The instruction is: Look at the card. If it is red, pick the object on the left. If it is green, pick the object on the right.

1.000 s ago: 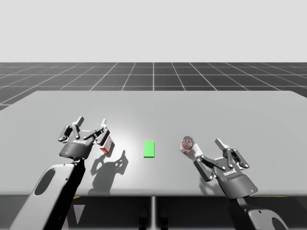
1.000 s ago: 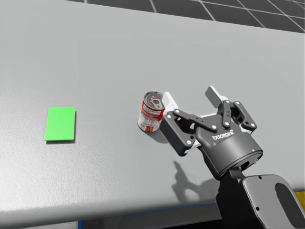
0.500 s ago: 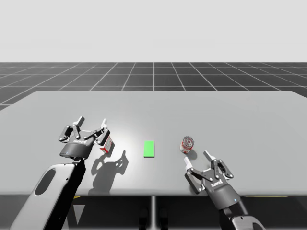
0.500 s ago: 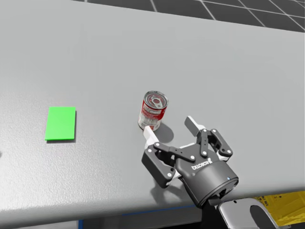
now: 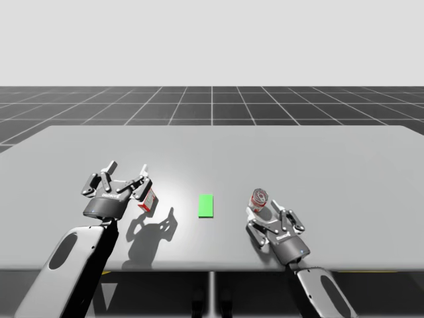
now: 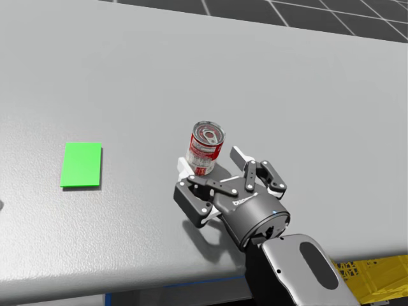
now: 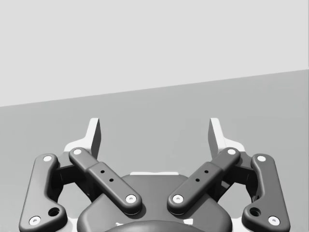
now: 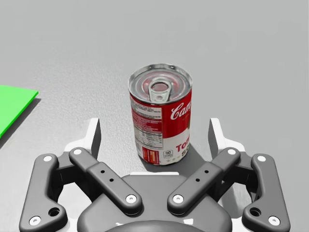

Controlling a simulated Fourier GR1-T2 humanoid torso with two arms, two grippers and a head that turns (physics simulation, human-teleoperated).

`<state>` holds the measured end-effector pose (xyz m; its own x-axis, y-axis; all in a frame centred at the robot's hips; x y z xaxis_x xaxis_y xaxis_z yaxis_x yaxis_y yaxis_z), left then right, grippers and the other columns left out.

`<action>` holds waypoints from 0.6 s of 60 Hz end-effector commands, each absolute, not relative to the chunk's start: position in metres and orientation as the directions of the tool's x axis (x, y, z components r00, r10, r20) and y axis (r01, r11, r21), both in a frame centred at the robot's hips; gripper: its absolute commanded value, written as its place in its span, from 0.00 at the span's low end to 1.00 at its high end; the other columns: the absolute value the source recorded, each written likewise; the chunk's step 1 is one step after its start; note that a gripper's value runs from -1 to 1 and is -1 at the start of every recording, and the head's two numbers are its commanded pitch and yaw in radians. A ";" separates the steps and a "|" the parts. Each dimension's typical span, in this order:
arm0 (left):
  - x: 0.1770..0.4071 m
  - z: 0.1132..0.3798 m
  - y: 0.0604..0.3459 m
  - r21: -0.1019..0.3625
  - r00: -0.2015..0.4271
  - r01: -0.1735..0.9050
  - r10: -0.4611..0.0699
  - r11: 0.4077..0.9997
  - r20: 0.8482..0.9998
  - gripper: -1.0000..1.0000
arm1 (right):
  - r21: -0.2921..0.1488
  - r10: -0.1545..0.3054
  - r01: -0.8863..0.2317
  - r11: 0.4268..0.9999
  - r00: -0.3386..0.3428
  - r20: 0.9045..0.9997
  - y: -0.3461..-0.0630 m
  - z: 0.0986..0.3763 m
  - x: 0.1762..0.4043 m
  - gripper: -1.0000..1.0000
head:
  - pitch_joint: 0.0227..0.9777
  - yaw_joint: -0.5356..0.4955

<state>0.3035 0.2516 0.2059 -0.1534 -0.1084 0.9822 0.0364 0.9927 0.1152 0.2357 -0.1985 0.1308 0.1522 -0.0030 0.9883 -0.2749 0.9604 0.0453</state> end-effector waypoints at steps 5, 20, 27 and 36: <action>0.304 0.206 0.252 0.115 -0.153 0.038 -0.108 0.993 0.982 0.00 | 0.027 0.021 -0.276 0.961 0.171 0.985 -0.192 0.129 0.258 0.00 | 0.88 0.24; 0.304 0.206 0.252 0.114 -0.151 0.040 -0.107 0.993 0.983 0.00 | 0.031 0.027 -0.273 0.962 0.208 0.978 -0.186 0.128 0.274 0.00 | 0.88 0.24; 0.304 0.206 0.252 0.115 -0.149 0.041 -0.108 0.993 0.983 0.00 | 0.044 0.018 -0.256 0.966 0.236 0.972 -0.189 0.125 0.277 0.00 | 0.88 0.24; 0.304 0.206 0.251 0.115 -0.149 0.042 -0.108 0.992 0.983 0.00 | -0.012 0.055 -0.216 0.976 0.198 0.979 -0.191 0.121 0.276 0.58 | 0.87 0.24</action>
<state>0.3041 0.2515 0.2059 -0.1498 -0.1076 0.9829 0.0410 0.9925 0.1149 0.2746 -0.1879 0.1268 0.2109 0.0327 0.9770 -0.2526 0.9673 0.0222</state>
